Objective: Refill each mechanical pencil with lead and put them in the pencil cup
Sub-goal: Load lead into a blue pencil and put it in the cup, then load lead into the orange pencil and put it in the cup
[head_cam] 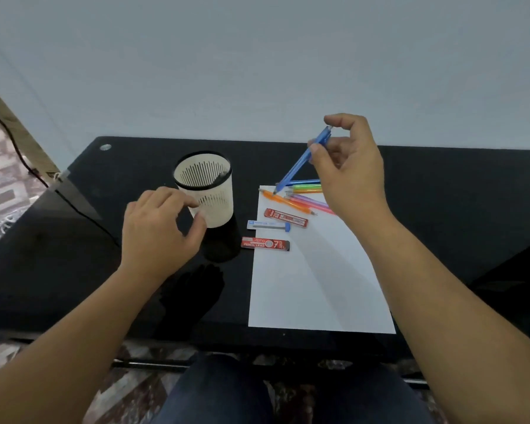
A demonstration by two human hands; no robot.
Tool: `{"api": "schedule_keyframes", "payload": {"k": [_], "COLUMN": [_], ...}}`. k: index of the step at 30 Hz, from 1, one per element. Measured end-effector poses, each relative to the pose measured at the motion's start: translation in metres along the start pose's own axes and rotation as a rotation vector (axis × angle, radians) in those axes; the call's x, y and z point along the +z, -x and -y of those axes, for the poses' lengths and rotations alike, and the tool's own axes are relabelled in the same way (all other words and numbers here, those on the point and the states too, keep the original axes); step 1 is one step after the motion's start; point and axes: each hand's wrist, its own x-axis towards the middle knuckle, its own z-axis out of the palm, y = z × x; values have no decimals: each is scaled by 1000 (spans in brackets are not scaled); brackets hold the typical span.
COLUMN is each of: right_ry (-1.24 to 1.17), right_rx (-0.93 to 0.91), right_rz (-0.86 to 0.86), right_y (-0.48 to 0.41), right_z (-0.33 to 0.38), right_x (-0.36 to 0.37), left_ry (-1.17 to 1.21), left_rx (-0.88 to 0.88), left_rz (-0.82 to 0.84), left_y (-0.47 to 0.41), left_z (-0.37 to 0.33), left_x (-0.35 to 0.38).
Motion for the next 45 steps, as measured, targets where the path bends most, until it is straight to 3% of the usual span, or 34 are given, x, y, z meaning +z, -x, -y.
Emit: {"api": "schedule_keyframes", "payload": {"k": [9,16,25,31,39,45], "right_ry": [-158,-15,203,213,304,314], "right_rx": [-25,5,-25,-7,110,253], "right_rz": [0,174,250,229,197,195], "right_y": [-23,-22,-14,-8,2,11], "right_z": [17,2,-10,-13,-40,-71], "right_x": [69,110,122,105,27,-21], "left_ry": [-39,9,21,45,86,206], "left_rx": [-12,76,67,44,118,134], "left_rz": [16,64,40,-13,-117,72], "left_y": [-28,-34,-32,-31,-38,-28], "left_z": [41,52,49,34,-30,-72], "left_x": [-15,-3,1,0,14,42]}}
